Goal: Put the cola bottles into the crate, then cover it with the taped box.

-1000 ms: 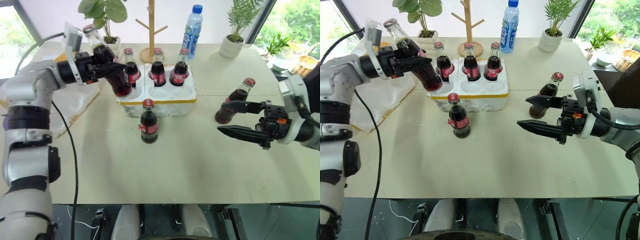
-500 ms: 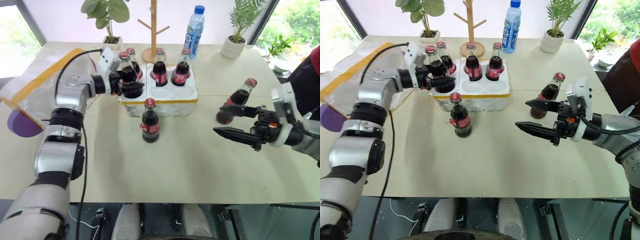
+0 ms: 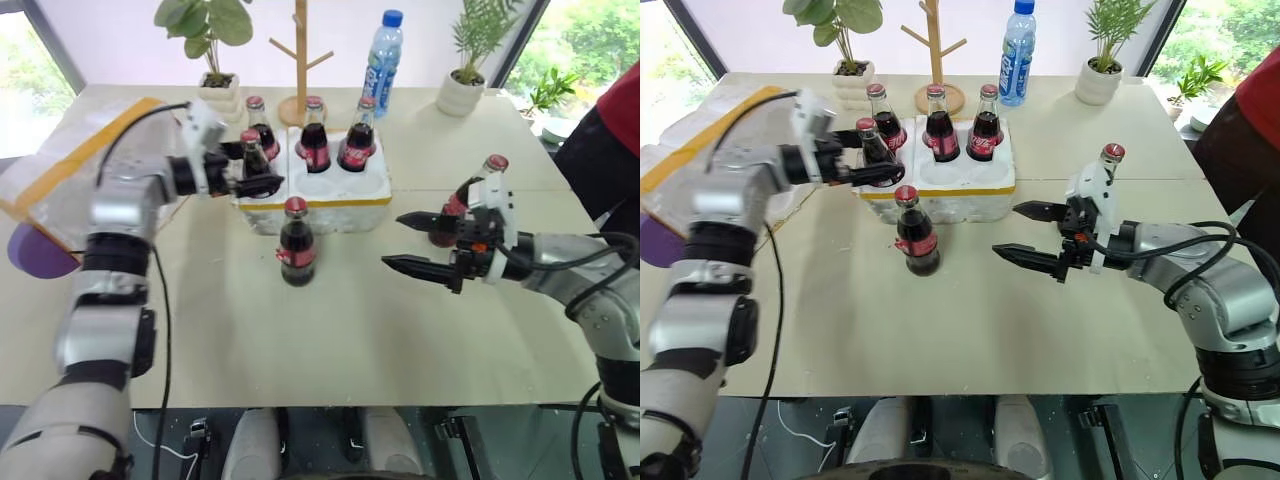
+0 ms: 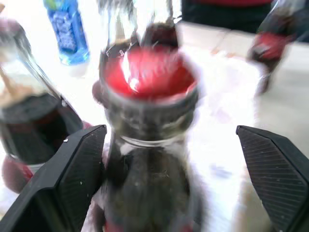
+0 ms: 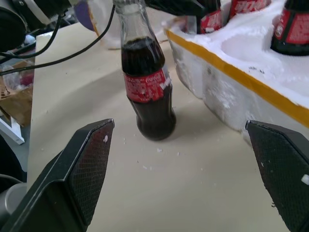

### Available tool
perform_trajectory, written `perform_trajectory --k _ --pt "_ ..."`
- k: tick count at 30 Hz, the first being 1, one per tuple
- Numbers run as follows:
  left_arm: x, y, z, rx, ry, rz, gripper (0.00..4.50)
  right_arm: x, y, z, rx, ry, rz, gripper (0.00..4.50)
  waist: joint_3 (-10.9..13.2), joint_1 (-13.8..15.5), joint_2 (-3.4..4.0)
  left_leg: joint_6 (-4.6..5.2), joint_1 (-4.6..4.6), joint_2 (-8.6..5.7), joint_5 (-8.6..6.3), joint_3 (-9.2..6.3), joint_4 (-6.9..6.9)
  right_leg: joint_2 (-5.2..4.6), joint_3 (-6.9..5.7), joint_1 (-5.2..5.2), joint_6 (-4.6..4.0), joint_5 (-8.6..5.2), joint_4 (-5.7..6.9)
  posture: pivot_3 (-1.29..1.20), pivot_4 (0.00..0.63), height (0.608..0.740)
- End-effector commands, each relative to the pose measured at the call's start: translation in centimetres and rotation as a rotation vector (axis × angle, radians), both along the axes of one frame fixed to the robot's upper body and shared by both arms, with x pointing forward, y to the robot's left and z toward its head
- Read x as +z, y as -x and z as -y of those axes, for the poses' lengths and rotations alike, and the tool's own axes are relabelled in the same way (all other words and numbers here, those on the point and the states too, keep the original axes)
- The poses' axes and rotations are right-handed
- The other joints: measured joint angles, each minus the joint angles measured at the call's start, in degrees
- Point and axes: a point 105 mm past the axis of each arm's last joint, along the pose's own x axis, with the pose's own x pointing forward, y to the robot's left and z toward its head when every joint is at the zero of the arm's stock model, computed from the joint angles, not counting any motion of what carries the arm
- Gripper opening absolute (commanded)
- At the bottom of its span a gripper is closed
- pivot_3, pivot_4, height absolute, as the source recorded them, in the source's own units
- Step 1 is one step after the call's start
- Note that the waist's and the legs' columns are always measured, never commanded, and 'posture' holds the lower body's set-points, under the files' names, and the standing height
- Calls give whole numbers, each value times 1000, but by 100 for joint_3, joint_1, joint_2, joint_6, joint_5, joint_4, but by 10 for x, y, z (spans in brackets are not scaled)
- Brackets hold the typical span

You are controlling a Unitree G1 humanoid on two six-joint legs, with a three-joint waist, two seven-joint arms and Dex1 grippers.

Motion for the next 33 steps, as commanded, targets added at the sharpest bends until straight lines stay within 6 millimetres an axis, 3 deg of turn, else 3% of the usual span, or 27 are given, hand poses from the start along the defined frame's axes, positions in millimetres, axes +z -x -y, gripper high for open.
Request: perform_trajectory --k 1,6,9,16,27,30,32,33 --pt "30 39 -8 -121 11 11 4475 5 4 -19 85 -8 39 4500 0 -8 1 0 1 0 0 -3 0 0 0 2 0 0 0 0 150 740" --pt "18 95 -24 -227 -121 -106 4475 -6 -7 -45 126 -16 25 4500 -1 -47 4 0 8 2 0 -3 0 -2 3 3 -1 0 4 0 150 740" --pt "-4 112 -24 -228 -201 -137 4475 -14 -12 -62 153 -31 5 4500 -1 -2 4 -3 8 5 2 -6 1 -5 1 6 -2 -1 7 0 150 740" --pt "-13 113 -21 -173 -177 -129 4475 -30 -34 -91 137 -38 -40 4500 -1 59 4 -4 8 -5 2 -9 5 -14 -4 13 -2 -1 6 0 150 740" --pt "-11 112 -22 -128 -137 -117 4475 -43 -40 -127 177 -100 -122 4500 0 -29 5 -5 9 -2 3 -9 -1 -3 -4 8 -2 -1 7 0 150 740" --pt "-9 110 -22 -114 -127 -107 4500 -38 -35 -126 198 -131 -132 3707 1 -27 7 -6 8 -1 3 -9 -1 -4 -4 6 -2 -1 8 0 150 740" --pt "-9 108 -23 -104 -125 -101 4500 -28 -26 -119 236 -148 -119 2892 1 -20 7 -6 8 -1 3 -9 -1 -4 -4 6 -2 -1 8 0 150 740" --pt "-9 108 -23 -100 -122 -100 4500 -21 -21 -114 254 -156 -114 2795 1 -6 7 -6 8 -1 3 -10 -2 -5 -5 7 -2 -1 7 0 150 740"
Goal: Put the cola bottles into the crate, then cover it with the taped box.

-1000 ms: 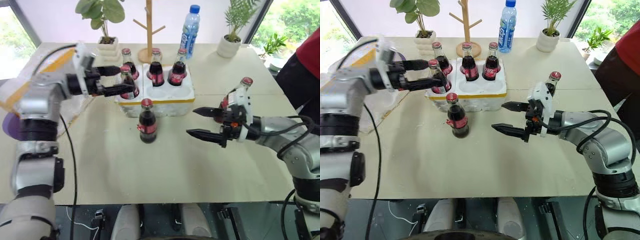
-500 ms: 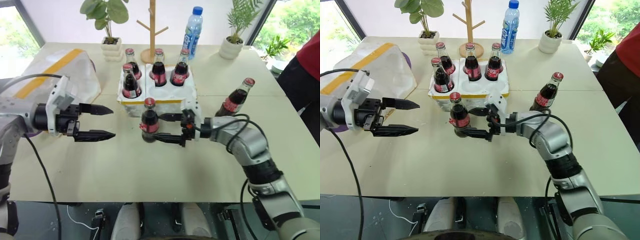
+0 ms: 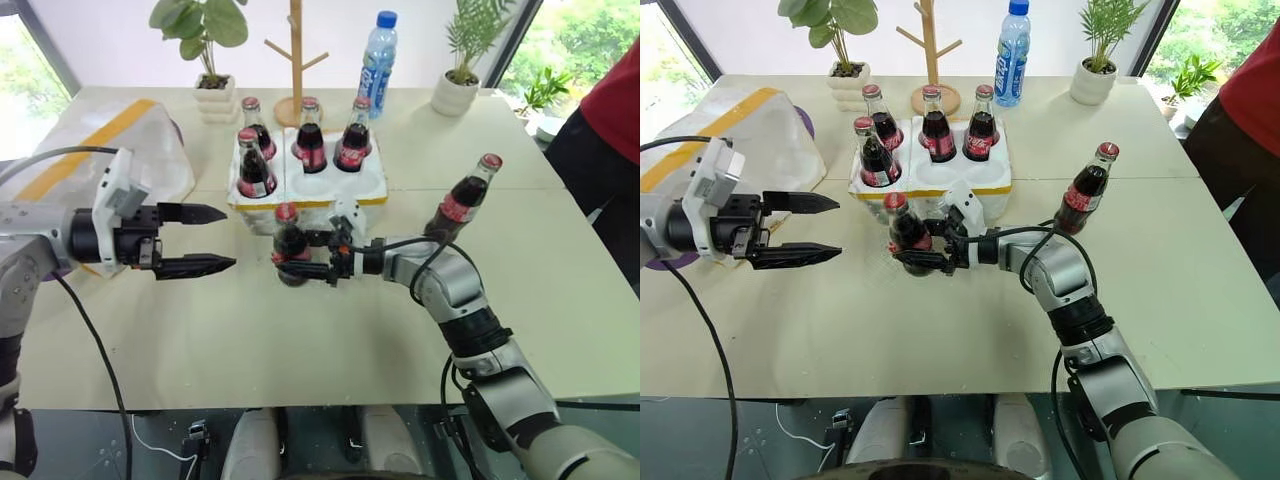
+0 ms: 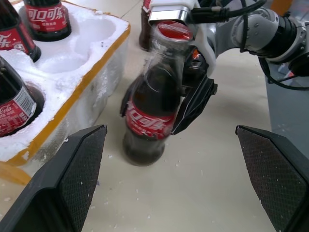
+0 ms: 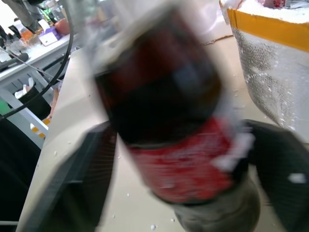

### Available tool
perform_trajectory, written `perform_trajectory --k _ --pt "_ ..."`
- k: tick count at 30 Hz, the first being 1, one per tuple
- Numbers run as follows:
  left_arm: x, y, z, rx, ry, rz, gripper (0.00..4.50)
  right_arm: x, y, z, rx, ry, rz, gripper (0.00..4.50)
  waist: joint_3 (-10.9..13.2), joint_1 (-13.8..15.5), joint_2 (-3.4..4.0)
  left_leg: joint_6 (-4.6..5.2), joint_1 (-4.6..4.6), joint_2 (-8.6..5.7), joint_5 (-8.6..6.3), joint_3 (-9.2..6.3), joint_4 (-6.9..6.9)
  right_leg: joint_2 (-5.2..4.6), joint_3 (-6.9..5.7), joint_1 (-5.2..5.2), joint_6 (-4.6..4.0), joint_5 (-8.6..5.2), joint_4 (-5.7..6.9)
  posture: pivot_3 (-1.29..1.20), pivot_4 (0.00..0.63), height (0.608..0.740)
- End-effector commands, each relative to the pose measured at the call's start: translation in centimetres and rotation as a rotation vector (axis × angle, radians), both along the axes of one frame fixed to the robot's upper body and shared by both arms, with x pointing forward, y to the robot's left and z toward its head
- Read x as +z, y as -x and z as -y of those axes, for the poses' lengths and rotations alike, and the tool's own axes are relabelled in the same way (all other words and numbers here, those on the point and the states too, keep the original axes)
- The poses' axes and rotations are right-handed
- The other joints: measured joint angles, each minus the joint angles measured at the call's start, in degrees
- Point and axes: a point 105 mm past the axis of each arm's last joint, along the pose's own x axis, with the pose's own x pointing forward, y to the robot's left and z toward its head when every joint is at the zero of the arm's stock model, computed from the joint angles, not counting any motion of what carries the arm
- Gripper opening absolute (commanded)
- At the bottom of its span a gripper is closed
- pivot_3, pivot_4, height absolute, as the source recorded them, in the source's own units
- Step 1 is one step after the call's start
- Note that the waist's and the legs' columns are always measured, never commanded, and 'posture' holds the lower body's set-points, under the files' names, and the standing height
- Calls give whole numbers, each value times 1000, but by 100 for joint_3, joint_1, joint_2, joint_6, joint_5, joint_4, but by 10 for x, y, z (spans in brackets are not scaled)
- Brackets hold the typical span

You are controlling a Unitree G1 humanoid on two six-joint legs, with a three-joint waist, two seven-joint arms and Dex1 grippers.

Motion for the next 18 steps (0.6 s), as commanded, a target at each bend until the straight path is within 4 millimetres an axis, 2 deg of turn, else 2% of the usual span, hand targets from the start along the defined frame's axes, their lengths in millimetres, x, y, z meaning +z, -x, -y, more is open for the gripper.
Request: perform_trajectory --k 1,5,8,10,15,18 --pt "13 0 -2 10 24 63 4500 37 21 8 106 -94 54 2794 0 21 0 0 -1 0 0 0 -1 -2 -1 0 0 0 -1 0 150 740" --pt "16 -1 -2 20 55 67 4500 94 31 27 146 -232 100 2794 3 10 2 0 -3 -1 0 1 -1 -8 0 -1 1 1 -1 0 150 740" --pt "20 -4 -1 28 82 73 4500 129 12 32 42 -276 178 2794 6 -18 7 -3 -1 -1 1 2 0 -6 0 -3 0 1 1 0 150 740" --pt "20 -7 -1 36 86 84 4500 144 -10 32 -65 -259 252 2794 5 -32 8 -5 1 1 3 1 -1 1 0 -5 -1 1 3 0 150 740" --pt "24 -14 -1 71 122 107 4500 147 -54 29 -256 -200 344 2794 5 -7 7 -6 2 -1 4 3 -14 4 1 -7 -4 0 0 0 150 740" --pt "27 -17 -2 91 141 122 4500 137 -67 20 -295 -170 363 2794 5 -11 8 -7 -10 -4 4 9 -13 -4 1 -16 -3 0 -3 0 150 740"
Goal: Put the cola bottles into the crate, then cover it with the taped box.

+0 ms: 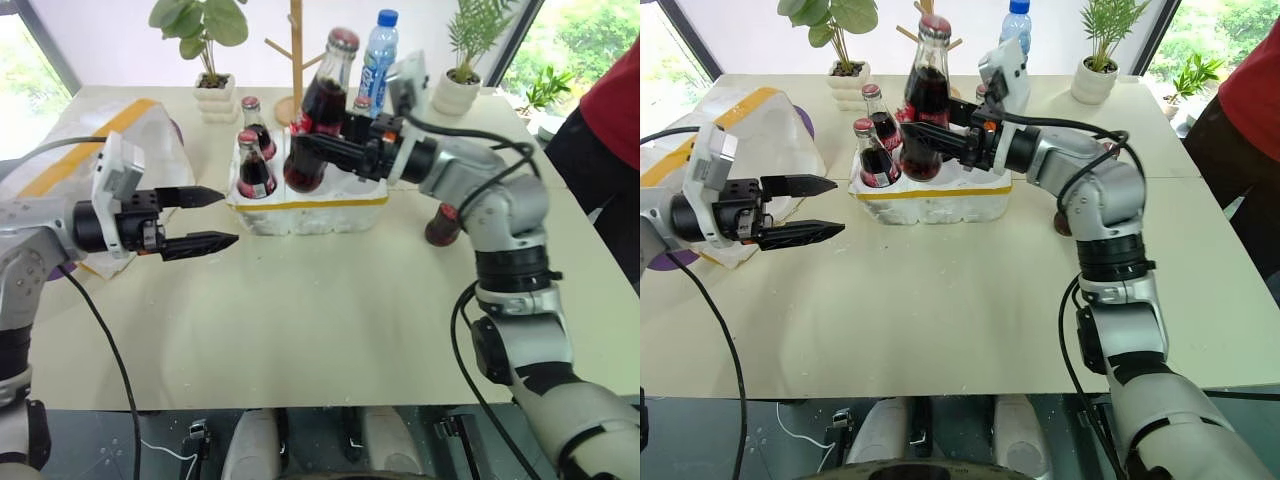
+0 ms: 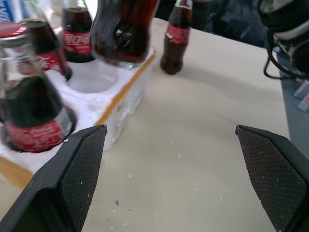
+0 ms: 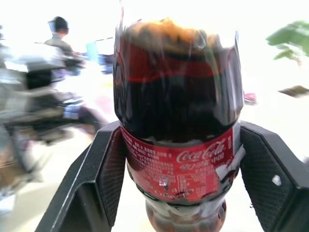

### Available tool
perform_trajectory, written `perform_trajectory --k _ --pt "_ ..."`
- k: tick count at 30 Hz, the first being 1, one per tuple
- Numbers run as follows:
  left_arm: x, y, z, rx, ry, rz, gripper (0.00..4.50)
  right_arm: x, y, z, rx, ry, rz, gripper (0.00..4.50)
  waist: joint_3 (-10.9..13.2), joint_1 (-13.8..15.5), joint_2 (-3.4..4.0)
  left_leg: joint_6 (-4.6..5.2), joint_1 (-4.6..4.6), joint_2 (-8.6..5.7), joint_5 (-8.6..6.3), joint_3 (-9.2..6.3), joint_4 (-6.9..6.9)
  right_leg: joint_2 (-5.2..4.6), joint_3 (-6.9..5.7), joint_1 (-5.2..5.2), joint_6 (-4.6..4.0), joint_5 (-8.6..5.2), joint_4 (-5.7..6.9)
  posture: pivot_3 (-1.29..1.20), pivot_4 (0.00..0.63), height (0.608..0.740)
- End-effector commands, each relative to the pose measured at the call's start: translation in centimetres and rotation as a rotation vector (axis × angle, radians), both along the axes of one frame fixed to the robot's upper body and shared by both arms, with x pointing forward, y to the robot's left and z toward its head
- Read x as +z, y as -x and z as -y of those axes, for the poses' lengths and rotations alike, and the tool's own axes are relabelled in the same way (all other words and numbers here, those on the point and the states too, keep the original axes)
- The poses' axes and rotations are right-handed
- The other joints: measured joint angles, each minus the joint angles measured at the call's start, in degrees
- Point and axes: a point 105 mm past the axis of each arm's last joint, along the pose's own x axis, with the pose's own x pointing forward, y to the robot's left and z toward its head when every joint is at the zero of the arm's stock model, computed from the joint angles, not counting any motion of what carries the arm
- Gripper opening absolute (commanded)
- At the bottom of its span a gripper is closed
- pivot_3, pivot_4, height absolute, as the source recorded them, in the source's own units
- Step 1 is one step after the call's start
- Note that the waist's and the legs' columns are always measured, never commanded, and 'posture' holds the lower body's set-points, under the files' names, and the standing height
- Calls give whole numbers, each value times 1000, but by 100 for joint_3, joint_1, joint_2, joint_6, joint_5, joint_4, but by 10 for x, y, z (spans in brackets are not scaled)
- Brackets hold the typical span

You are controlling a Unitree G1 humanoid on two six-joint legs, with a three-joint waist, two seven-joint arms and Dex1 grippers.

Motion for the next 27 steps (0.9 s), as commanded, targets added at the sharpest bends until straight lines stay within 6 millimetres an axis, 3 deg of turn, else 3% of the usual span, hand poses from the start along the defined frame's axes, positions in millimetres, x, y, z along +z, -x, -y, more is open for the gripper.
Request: perform_trajectory --k 1,7,18,20,22,27 --pt "18 0 -2 24 30 88 4500 20 -5 -11 -28 -10 131 2794 1 -13 2 0 -2 0 0 4 0 -3 2 -4 1 0 0 0 150 740" --pt "20 -1 -2 54 53 104 4500 -1 -29 -18 -146 25 134 2794 2 -37 3 -18 -6 3 11 5 0 -1 3 -8 1 1 1 0 150 740" --pt "20 -7 -1 76 56 120 4500 -60 -26 -21 -111 147 11 2794 1 -31 3 -21 -3 5 12 4 -2 -5 3 -6 1 1 0 0 150 740" --pt "20 -8 2 66 57 123 4500 -65 -27 -19 -132 144 -26 3819 1 -32 2 -20 -2 4 11 4 -2 -4 3 -5 1 1 1 0 150 740" --pt "20 -8 5 54 58 122 4500 -63 -26 -15 -144 140 -16 4463 1 -32 3 -19 5 5 11 4 -2 -4 3 0 1 0 2 0 150 740" --pt "16 -8 13 0 50 102 4500 -39 3 13 -110 98 47 4463 1 36 3 -19 4 6 11 1 -6 -8 2 2 1 0 0 0 150 740"
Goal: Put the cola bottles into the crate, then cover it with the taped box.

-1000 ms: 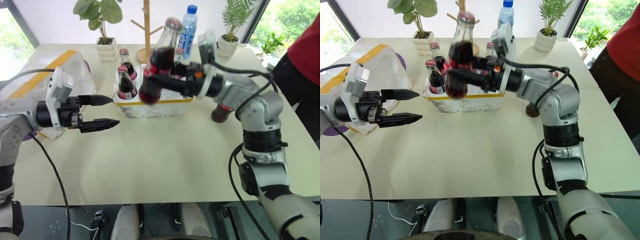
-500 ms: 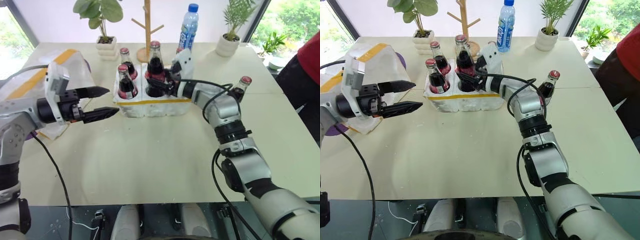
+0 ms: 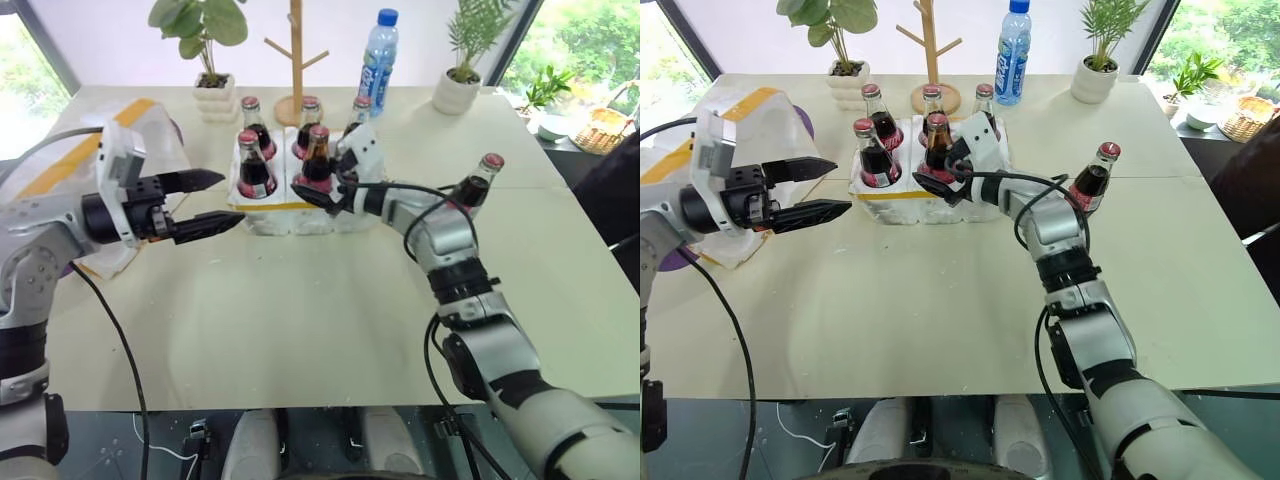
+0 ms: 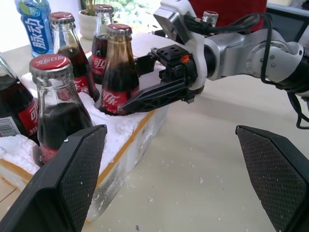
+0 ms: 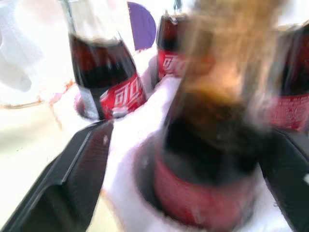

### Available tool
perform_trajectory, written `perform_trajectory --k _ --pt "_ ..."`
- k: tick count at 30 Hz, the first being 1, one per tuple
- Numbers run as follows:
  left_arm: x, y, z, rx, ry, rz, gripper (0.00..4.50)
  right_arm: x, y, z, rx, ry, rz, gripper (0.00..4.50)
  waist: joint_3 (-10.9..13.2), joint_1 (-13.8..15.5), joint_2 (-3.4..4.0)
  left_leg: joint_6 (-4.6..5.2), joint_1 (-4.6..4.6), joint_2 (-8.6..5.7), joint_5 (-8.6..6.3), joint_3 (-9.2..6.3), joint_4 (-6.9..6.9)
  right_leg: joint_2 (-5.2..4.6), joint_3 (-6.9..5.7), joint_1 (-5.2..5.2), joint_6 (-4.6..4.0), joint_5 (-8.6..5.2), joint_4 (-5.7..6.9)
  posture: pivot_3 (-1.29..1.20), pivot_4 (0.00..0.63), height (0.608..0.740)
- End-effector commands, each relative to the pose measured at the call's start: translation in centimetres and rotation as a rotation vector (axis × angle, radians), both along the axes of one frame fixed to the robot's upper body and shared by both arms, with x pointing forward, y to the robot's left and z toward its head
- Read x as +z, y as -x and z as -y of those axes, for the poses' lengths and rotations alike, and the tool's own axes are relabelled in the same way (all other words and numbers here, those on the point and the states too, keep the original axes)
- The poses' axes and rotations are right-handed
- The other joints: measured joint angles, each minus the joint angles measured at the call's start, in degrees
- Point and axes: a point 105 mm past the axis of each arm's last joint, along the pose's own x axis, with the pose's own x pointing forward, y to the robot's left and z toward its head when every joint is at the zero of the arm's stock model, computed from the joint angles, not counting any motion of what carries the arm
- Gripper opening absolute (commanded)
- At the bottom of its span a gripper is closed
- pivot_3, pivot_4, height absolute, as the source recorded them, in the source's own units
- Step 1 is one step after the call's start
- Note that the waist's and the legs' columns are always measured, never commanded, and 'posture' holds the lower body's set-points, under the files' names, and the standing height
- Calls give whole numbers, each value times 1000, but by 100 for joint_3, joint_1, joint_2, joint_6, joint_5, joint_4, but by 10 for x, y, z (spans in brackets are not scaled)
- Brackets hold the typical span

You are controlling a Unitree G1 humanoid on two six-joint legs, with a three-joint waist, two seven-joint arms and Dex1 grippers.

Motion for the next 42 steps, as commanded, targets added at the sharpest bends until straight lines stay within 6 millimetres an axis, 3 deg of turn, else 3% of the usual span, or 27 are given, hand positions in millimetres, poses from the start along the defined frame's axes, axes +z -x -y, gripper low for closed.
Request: perform_trajectory --k 1,5,9,12,15,20,26,31,41,42 --pt "7 1 7 -43 -8 37 4500 28 24 20 40 -40 67 4463 0 13 0 1 -1 -2 0 -2 0 -3 -1 2 0 0 -1 0 150 740" --pt "3 0 22 -131 -29 30 4500 35 76 53 132 -31 23 4463 0 20 0 16 -3 -6 -9 -2 1 -6 -2 4 2 0 -4 0 150 740" --pt "3 -5 33 -195 -43 32 4500 11 127 88 179 77 -123 4463 -1 30 -2 19 3 -8 -11 -10 -2 6 -8 12 1 -1 -12 0 150 740" --pt "2 -8 38 -228 -52 32 4500 -1 132 121 17 104 -183 4463 -1 -15 -3 20 12 -9 -11 -14 -3 11 -8 22 0 -2 -14 0 150 740" --pt "2 -10 42 -262 -59 29 4500 -11 126 164 -220 148 -183 4463 -1 -23 -2 20 19 -9 -11 -5 -3 12 2 21 -1 -2 -13 0 150 740" --pt "2 -11 49 -310 -65 26 4500 -14 108 211 -558 64 -134 4463 -2 -2 -4 18 18 -10 -10 -10 -2 17 3 22 0 -2 -12 0 150 740" --pt "0 -12 53 -331 -74 28 4500 -16 90 215 -674 -43 -82 4463 -1 -8 -2 18 16 -10 -10 -14 -2 20 4 21 0 -2 -11 0 150 740" --pt "1 -13 51 -320 -90 38 4500 -11 73 204 -646 -162 -53 4463 -1 -7 0 18 16 -9 -10 -16 -1 22 5 22 0 -2 -11 0 150 740" --pt "5 -15 43 -272 -103 61 4500 -34 33 192 -646 -146 -82 4463 -1 -11 0 18 15 -9 -10 -15 -2 21 5 22 0 -2 -11 0 150 740" --pt "5 -15 43 -269 -102 62 4500 -34 30 192 -649 -147 -78 4235 0 -12 0 18 15 -9 -10 -15 -2 22 5 22 0 -2 -11 0 150 740"
